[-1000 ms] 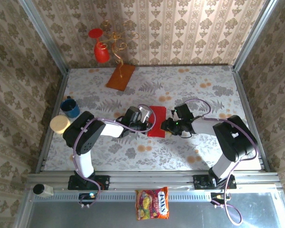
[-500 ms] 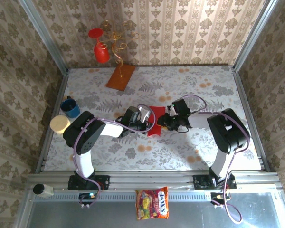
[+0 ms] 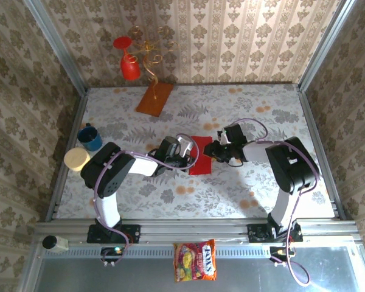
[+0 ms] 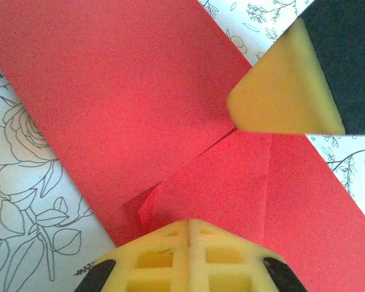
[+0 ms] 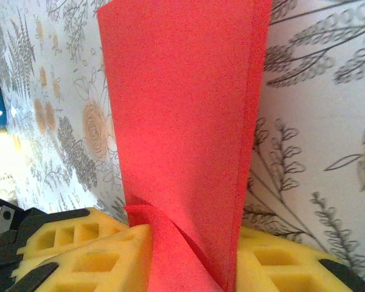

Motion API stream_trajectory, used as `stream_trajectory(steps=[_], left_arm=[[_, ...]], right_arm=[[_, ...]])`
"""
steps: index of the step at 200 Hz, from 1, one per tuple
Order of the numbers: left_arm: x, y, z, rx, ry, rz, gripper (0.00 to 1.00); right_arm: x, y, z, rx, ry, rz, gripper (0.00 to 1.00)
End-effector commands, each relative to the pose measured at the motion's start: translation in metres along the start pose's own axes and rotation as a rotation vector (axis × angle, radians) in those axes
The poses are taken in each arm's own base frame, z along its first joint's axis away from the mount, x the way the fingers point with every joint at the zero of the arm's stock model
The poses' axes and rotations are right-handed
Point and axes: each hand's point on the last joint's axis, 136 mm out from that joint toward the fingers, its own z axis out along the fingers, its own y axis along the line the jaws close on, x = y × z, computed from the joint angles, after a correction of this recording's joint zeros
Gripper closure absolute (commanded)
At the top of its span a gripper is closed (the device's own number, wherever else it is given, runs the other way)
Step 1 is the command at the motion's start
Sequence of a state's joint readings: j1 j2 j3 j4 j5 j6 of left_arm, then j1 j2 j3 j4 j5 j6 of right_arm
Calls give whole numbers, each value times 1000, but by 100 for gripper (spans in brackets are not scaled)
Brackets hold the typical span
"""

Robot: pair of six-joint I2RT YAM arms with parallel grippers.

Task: Fold a paper plane with a square sheet of paper (pick it up from the middle)
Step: Fold the triangle a second time at the center of the table, then turn over the paper at the center of the table.

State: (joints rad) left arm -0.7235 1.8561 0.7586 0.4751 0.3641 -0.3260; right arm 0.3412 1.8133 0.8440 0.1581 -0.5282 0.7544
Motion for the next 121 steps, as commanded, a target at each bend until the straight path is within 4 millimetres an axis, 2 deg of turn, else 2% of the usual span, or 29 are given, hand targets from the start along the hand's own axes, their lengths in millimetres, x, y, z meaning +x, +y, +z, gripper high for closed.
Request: stream_trajectory(steps=[1, 31, 86, 121], left_arm=[[63, 30, 2, -92, 180, -87, 100], [62, 30, 3, -92, 178, -88, 100], [58, 28, 2, -86, 171, -86, 100], [54, 27, -1, -84, 158, -94, 100]], right_arm=[[-3, 0, 4, -6, 1, -21, 66], [6, 0, 7, -36, 29, -8, 74], [26, -2, 11, -46, 69, -6, 77], [26, -1, 8, -40, 62, -3, 100]])
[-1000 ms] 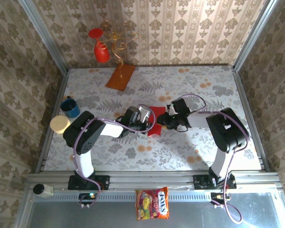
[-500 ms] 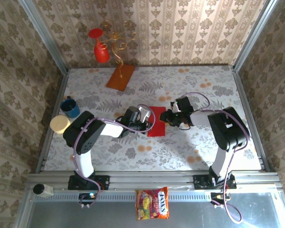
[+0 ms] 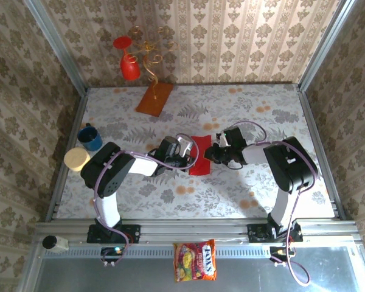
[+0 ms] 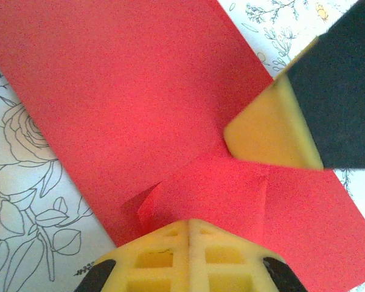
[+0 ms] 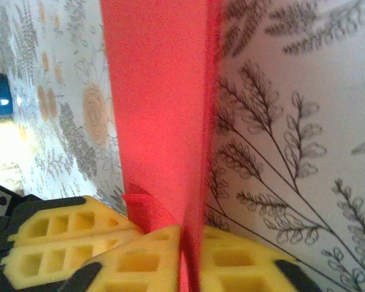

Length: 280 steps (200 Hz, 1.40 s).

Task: Fold a paper plane with a square sheet of paper (pick it up from the middle)
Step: Turn over the paper at the center of the table.

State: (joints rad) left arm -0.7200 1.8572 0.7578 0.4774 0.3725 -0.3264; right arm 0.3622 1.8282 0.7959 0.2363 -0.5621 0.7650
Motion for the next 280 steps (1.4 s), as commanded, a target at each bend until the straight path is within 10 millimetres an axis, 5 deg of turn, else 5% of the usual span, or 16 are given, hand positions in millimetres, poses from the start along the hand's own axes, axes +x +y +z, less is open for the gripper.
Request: stream_trajectory(steps=[1, 35, 81, 117, 156, 202, 280], left_arm=[[52, 27, -1, -88, 155, -93, 100], [19, 21, -17, -63, 47, -142, 100], [-26, 19, -71, -75, -120, -252, 100], [-26, 15, -101, -101, -129, -311, 80], [-25, 25, -136, -236, -158, -345, 41], [-29, 40, -179, -403, -218, -380, 12], [-33, 48, -223, -506, -344, -409, 0]], right_arm=[[10, -1, 0, -3, 32, 9, 100], [2, 15, -23, 5, -8, 2, 100], [-14, 23, -95, 284, -130, -104, 100], [-25, 5, -150, 702, -188, -246, 100], [-46, -11, -180, 1082, -244, -362, 100], [-34, -14, -151, 1226, -179, -439, 100], [25, 14, -39, 1115, -71, -467, 100]])
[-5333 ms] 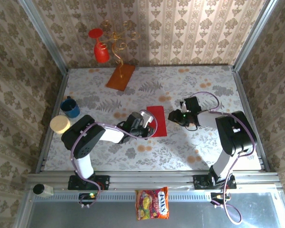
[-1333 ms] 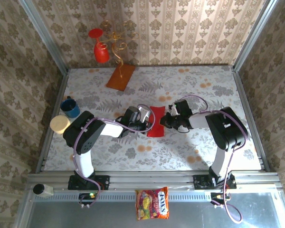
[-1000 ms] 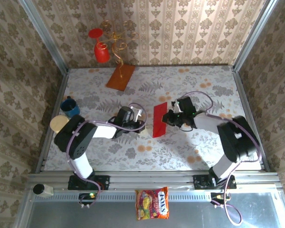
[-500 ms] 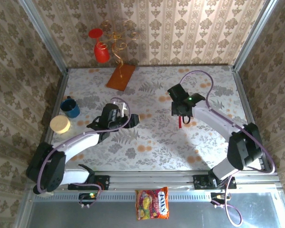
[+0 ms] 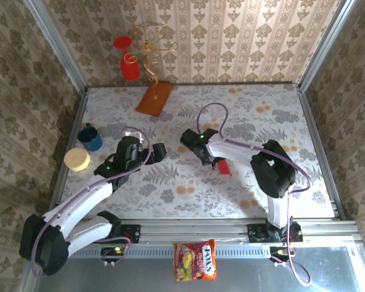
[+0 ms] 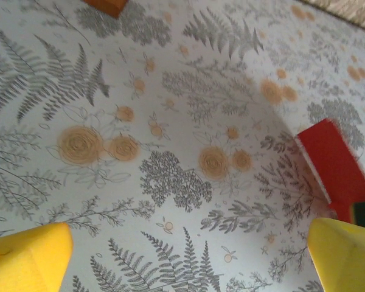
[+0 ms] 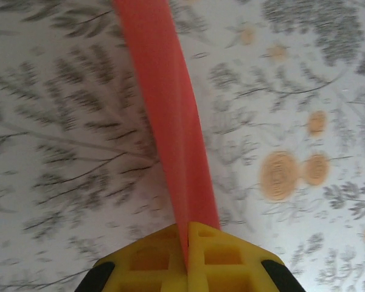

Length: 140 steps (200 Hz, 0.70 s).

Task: Fold a paper plane with a square sheet of paper (pick it up from the middle)
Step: Turn over the paper at the center of the table.

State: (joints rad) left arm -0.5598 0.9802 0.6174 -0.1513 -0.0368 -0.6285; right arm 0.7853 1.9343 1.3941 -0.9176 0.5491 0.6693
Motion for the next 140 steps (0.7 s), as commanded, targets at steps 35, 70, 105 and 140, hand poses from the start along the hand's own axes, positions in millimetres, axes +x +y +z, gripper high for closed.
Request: stream_trajectory(steps=[35, 70, 105, 140], left_arm=[[8, 17, -6, -53, 38, -51, 0], [6, 16, -8, -51, 52, -48, 0], [3, 16, -8, -60, 61, -32, 0], [6, 4, 6, -7, 106, -17, 0]], right_arm=[[24, 80, 3, -108, 72, 2, 95], [12, 103, -19, -276, 70, 52, 56], [-19, 81, -50, -496, 39, 165, 53], [-22, 45, -40, -694, 39, 285, 61]])
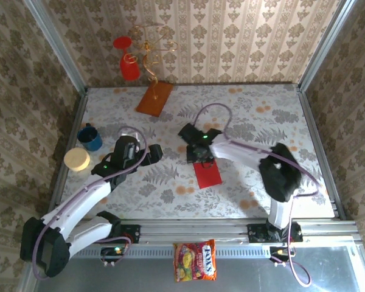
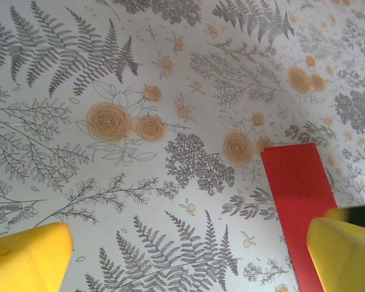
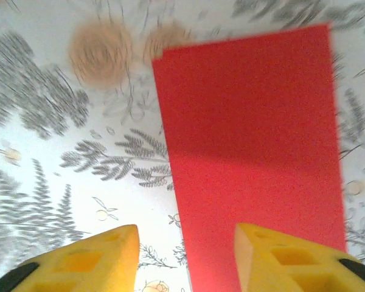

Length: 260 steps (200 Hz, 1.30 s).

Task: Fold a paper plane with a square sheet of paper (pick it up from the middle)
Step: Turn over the paper at the center of the table, then third fold the triangle at the center of the table.

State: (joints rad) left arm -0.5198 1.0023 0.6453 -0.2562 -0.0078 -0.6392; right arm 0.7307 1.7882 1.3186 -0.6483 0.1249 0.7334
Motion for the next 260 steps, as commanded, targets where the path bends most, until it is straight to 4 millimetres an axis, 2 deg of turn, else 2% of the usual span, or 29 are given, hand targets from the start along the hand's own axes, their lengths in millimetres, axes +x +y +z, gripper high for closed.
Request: stream_trajectory(steps=[1, 15, 43, 68, 108, 158, 177, 203, 234, 260], left_arm=[[-4, -14, 5, 53, 27, 17, 0], [-5, -26, 13, 97, 48, 19, 0], [-3, -58, 31, 158, 94, 73, 0], [1, -83, 50, 187, 127, 109, 0], [6, -115, 82, 258, 186, 100, 0], [15, -141, 115, 317, 273, 108, 0], [22, -145, 127, 325, 303, 111, 0], [28, -149, 141, 341, 330, 105, 0], [36, -149, 151, 348, 355, 107, 0], [44, -142, 158, 333, 369, 112, 0]], right_arm=[[-5, -7, -4, -189, 10, 60, 62], [0, -20, 4, -259, 18, 91, 68], [11, -33, 20, -387, 46, 149, 80], [26, -44, 38, -430, 73, 189, 89], [47, -56, 60, -464, 101, 263, 94], [60, -48, 72, -491, 113, 357, 95], [56, -43, 70, -502, 93, 375, 95], [48, -35, 58, -533, 71, 369, 95], [43, -35, 39, -544, 37, 340, 95], [50, -39, 33, -542, 32, 330, 95]])
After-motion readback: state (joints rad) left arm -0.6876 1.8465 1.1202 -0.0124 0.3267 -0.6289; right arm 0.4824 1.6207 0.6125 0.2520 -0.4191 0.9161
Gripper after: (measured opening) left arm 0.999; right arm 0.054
